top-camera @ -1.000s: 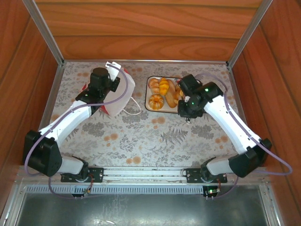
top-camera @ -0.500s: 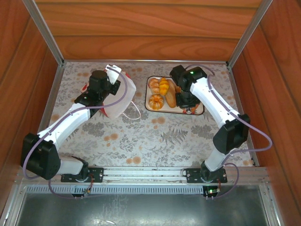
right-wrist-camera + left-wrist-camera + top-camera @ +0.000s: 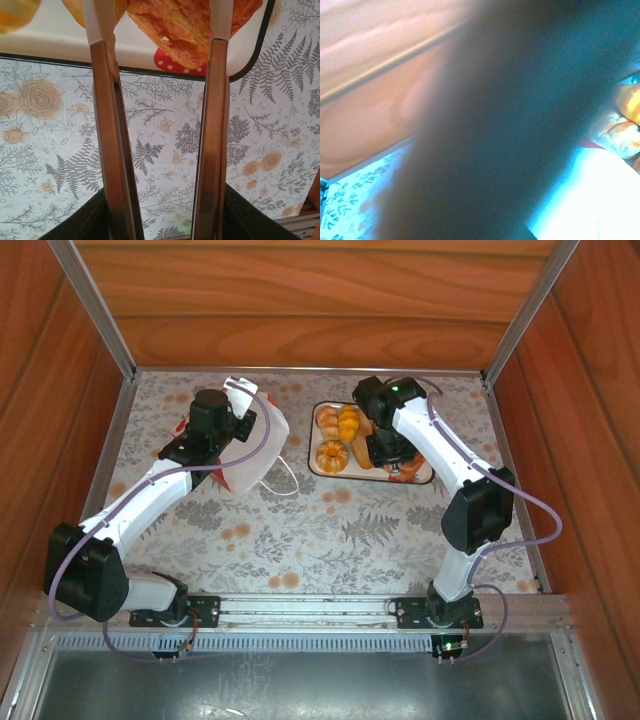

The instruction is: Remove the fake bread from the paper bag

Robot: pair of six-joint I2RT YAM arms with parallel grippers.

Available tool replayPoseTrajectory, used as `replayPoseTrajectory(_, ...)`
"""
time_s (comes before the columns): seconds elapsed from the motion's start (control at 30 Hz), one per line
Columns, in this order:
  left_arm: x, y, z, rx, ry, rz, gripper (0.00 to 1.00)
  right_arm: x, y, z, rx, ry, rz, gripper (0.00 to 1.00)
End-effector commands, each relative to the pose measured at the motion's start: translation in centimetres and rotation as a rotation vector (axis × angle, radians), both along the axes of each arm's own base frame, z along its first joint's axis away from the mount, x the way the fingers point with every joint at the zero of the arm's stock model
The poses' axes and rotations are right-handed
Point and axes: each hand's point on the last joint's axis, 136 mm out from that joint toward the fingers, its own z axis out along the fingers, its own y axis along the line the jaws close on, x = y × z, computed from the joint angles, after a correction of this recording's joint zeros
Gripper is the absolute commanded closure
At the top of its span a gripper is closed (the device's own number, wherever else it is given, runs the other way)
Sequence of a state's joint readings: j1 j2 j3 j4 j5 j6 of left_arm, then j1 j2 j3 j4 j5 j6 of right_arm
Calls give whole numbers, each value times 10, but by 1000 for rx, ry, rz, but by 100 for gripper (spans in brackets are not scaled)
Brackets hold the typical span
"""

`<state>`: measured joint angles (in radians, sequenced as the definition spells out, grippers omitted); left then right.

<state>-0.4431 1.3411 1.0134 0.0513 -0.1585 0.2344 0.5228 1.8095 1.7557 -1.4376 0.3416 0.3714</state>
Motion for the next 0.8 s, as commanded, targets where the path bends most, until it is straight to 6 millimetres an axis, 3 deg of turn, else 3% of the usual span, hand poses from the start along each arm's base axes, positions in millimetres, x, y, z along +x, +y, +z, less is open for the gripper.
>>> replayPoseTrajectory(0.0, -2, -3, 3, -25, -7, -9, 100, 3, 7, 11, 59, -29, 2, 51)
replayPoseTrajectory(0.17, -1, -3, 2, -26, -3, -7, 100, 5, 30, 19, 221, -70, 38, 51)
replayPoseTrajectory(0.5, -4, 1, 6, -22, -17, 2, 100, 8, 37, -4, 303, -31, 7, 60)
replayPoseTrajectory(0.77, -6, 3, 9, -26, -23, 9, 100, 11, 42, -14, 339, -10, 4, 60)
